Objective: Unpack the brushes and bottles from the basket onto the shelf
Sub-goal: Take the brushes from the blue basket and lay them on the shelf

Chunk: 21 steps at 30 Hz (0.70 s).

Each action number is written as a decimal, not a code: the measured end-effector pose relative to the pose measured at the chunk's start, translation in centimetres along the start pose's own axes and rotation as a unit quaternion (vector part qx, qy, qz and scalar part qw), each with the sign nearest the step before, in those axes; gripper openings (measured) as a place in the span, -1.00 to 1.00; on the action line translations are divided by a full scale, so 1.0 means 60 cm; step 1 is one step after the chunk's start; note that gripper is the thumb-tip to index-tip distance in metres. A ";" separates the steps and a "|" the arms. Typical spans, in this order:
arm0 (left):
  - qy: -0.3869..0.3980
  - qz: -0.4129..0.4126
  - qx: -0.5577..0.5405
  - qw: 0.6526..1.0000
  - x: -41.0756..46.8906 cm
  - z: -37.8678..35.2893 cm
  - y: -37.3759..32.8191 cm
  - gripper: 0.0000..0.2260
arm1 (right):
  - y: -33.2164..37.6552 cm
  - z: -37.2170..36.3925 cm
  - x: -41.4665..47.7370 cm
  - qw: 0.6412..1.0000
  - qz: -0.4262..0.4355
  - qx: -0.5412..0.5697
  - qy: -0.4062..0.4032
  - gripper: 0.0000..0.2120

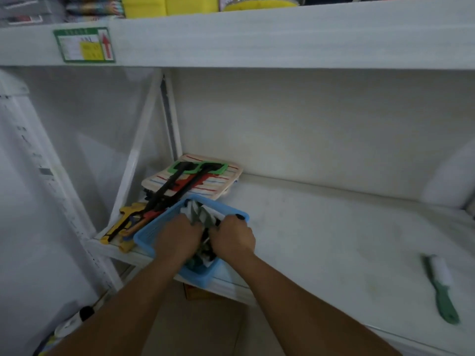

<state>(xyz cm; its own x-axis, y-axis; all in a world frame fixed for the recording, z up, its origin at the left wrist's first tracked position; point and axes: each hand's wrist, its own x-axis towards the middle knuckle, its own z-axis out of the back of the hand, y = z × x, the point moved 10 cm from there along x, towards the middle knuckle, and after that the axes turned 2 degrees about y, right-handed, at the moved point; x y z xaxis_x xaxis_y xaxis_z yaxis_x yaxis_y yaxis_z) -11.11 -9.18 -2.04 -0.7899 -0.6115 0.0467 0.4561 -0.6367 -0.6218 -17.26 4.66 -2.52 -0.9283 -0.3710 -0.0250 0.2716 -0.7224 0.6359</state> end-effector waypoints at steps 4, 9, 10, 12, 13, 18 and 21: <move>-0.093 -0.116 -0.023 0.989 -0.033 0.038 -0.109 -0.90 | -0.088 0.127 -0.042 0.974 0.015 0.200 -0.109 -0.88; -0.019 -0.215 0.038 0.976 -0.116 -0.122 -0.282 -0.85 | -0.335 0.345 -0.138 0.939 0.009 0.181 -0.292 -0.83; 0.016 -0.217 0.037 0.975 -0.137 -0.172 -0.308 -0.82 | -0.391 0.384 -0.159 0.939 -0.012 0.122 -0.321 -0.82; 0.081 -0.208 0.037 0.974 -0.182 -0.274 -0.355 -0.77 | -0.499 0.445 -0.193 0.938 -0.082 -0.007 -0.336 -0.76; 0.109 -0.205 0.045 0.972 -0.203 -0.324 -0.379 -0.74 | -0.550 0.464 -0.207 0.936 -0.123 -0.055 -0.325 -0.73; 0.219 -0.151 0.078 0.961 -0.277 -0.511 -0.464 -0.61 | -0.698 0.479 -0.248 0.929 -0.218 -0.200 -0.220 -0.60; 0.260 -0.151 0.077 0.951 -0.293 -0.573 -0.498 -0.46 | -0.724 0.470 -0.242 0.922 -0.229 -0.272 -0.151 -0.45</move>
<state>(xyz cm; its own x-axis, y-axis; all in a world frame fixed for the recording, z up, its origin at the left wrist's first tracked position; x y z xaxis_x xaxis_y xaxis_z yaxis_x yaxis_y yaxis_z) -24.93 36.74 -11.15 -0.9719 -0.1002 -0.2128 0.1991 -0.8321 -0.5177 -22.75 57.87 -8.04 -0.9833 0.1664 0.0737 -0.1560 -0.9792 0.1294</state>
